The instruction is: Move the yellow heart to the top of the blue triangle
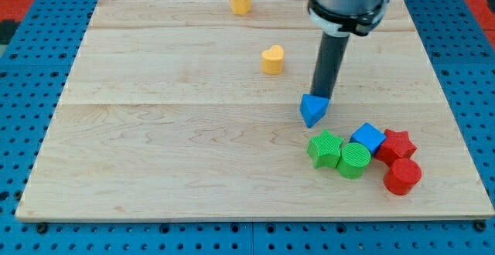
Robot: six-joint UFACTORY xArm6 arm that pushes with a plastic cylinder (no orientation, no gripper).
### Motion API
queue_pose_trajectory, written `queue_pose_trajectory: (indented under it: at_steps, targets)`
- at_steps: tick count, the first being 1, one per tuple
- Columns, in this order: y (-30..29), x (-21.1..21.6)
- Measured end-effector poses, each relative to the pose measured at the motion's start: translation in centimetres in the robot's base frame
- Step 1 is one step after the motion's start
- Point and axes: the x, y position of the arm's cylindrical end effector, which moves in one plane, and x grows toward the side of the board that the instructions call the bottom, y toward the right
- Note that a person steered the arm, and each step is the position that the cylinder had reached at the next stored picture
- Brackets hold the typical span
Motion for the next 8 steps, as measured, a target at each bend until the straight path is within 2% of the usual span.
queue_pose_trajectory:
  at_steps: [1,2,3,4,5,6,7,8]
  targets:
    - [0.6,4.0]
    - [-0.7,1.7]
    - [-5.0,-4.7]
    - [-4.7,-12.8]
    - [-1.8,-14.7]
    - [-2.2,-18.4]
    - [-7.6,-17.2]
    - [-6.2,-11.7]
